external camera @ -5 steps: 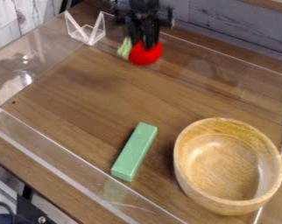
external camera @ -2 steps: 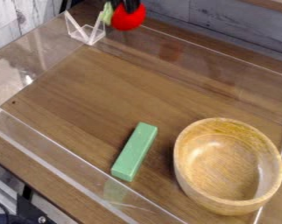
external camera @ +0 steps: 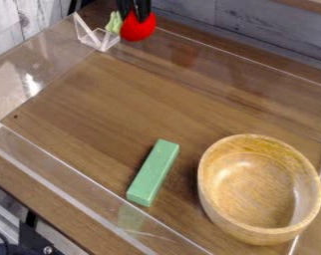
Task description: Move the red object to the left side of the table
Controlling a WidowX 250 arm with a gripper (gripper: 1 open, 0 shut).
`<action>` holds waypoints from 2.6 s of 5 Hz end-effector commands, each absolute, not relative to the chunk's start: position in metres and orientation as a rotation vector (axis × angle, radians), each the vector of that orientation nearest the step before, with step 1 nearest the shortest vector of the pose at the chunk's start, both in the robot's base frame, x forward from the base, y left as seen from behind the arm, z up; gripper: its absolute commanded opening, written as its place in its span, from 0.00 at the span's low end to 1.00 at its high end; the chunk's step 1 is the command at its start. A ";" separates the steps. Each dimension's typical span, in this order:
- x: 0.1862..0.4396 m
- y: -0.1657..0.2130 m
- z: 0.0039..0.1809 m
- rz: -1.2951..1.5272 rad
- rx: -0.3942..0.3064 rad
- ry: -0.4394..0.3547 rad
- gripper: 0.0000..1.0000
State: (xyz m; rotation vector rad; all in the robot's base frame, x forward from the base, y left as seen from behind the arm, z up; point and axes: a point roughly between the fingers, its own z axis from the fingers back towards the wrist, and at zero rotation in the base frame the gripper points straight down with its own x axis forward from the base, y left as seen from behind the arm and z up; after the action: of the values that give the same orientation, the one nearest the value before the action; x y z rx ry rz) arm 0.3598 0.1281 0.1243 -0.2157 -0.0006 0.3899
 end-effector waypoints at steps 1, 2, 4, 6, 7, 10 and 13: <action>0.356 0.124 0.151 0.448 -0.199 -0.072 0.00; 0.353 0.116 0.152 0.437 -0.201 -0.058 0.00; 0.354 0.102 0.141 0.459 -0.202 -0.036 1.00; 0.353 0.092 0.099 0.504 -0.150 0.000 1.00; 0.354 0.092 0.083 0.522 -0.134 0.009 1.00; 0.362 0.060 0.095 0.405 -0.168 0.017 0.00; 0.344 0.082 0.174 0.374 -0.236 -0.030 0.00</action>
State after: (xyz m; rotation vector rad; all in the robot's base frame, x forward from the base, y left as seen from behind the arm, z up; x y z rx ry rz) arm 0.3424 0.0788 0.1393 -0.2493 0.0790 0.3883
